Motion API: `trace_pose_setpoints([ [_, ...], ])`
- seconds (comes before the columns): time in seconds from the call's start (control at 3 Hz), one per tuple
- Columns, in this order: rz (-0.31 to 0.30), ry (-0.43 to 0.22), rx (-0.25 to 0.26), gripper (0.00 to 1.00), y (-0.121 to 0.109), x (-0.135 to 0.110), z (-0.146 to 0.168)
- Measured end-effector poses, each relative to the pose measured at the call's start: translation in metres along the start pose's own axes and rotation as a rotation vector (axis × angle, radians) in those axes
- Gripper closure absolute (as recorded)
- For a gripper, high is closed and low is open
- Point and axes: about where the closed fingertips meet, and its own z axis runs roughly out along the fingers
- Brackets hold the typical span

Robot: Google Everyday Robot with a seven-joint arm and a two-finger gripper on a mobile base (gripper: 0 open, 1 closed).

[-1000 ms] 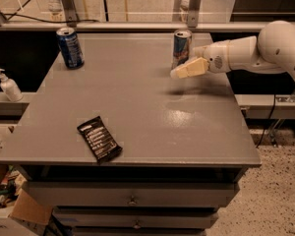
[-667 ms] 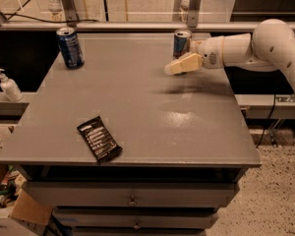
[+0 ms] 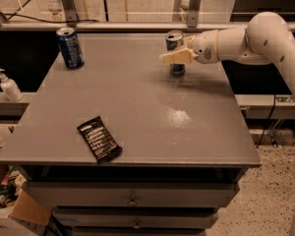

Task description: Move redbull can near pepsi can

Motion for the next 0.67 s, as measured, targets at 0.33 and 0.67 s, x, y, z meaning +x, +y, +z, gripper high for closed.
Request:
trace_pose_setpoints([
  [0.33,-0.015,0.019,0.004,0.65,-0.0049,-0.0031,-0.0109],
  [0.67,-0.015,0.019,-0.001,0.88,-0.0038,-0.0032,-0.008],
])
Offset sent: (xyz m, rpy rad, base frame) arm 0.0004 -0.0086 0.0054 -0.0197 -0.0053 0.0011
